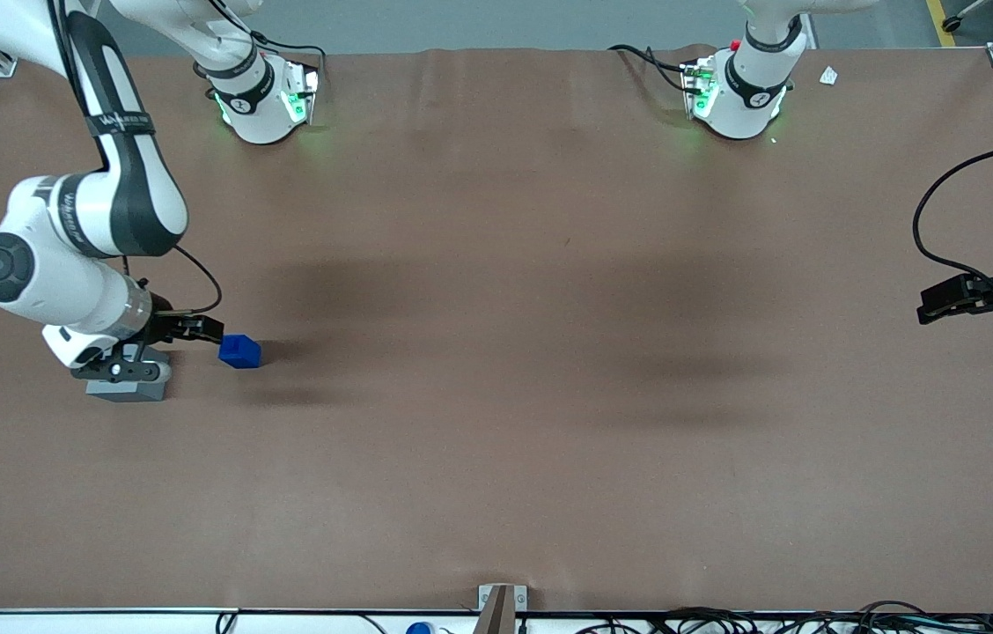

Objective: Insert blue part into gray base with right arm
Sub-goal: 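Lower the right gripper and close it on the blue cube, then lift the blue cube and carry it over the gray base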

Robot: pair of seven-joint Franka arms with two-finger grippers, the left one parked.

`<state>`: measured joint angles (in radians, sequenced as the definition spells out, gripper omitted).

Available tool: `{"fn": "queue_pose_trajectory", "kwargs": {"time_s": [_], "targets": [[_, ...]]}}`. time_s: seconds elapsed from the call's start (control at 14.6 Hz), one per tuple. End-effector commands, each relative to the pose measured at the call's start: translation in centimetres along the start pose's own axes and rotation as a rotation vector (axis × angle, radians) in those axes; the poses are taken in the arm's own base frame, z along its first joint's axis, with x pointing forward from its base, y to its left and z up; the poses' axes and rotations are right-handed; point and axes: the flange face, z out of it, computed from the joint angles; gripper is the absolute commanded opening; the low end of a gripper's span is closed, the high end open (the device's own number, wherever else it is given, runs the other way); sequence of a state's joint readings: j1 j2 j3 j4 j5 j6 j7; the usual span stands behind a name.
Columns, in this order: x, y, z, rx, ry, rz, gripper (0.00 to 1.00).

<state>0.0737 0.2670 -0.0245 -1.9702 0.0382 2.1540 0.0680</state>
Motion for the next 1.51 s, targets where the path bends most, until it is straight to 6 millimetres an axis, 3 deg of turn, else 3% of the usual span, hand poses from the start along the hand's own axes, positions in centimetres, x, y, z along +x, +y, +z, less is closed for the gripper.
{"fn": "queue_pose_trajectory", "kwargs": {"time_s": [0.0, 0.14, 0.48, 1.1, 1.3, 1.37, 1.44], "targets": [[-0.1, -0.6, 3.1, 0.008, 0.003, -0.001, 0.83], [0.0, -0.7, 5.2, 0.004, -0.023, -0.001, 0.78], [0.0, -0.4, 7.4, 0.000, -0.053, -0.002, 0.76], [0.2, -0.2, 9.8, -0.005, -0.041, -0.004, 0.72], [0.1, -0.2, 10.6, -0.007, -0.036, -0.004, 0.59], [0.1, -0.2, 10.9, -0.007, -0.039, -0.004, 0.51], [0.2, 0.0, 10.9, -0.007, -0.036, -0.001, 0.37]]}}
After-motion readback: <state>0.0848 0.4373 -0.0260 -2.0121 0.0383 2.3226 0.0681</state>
